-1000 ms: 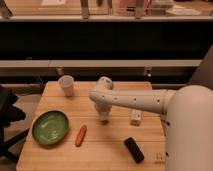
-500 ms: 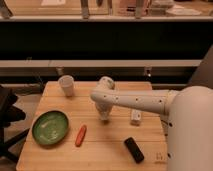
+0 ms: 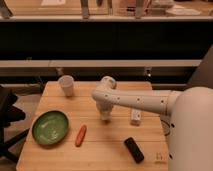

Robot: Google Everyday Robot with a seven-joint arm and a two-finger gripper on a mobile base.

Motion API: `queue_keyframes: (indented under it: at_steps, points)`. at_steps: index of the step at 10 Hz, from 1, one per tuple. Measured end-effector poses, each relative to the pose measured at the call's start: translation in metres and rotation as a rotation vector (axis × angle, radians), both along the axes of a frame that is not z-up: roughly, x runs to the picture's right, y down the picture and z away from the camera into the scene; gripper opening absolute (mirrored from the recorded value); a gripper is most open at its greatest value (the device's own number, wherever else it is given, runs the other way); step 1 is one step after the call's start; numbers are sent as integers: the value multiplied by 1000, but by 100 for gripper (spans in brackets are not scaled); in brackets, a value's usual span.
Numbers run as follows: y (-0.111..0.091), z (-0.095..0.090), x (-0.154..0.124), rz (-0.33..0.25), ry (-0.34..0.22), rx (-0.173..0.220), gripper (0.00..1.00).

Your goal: Wipe the white sponge on the table

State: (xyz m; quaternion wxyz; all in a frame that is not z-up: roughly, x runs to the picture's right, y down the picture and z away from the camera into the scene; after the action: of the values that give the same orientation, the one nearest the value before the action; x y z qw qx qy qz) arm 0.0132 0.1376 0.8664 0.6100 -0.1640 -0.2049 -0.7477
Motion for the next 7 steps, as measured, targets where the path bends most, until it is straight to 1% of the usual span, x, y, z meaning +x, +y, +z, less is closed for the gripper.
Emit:
queue_keyframes:
  at_steps: [6,7]
  points:
    - [-3,0,9,-9,-22,5,5]
    - [-3,0,11,-21,-29,5,5]
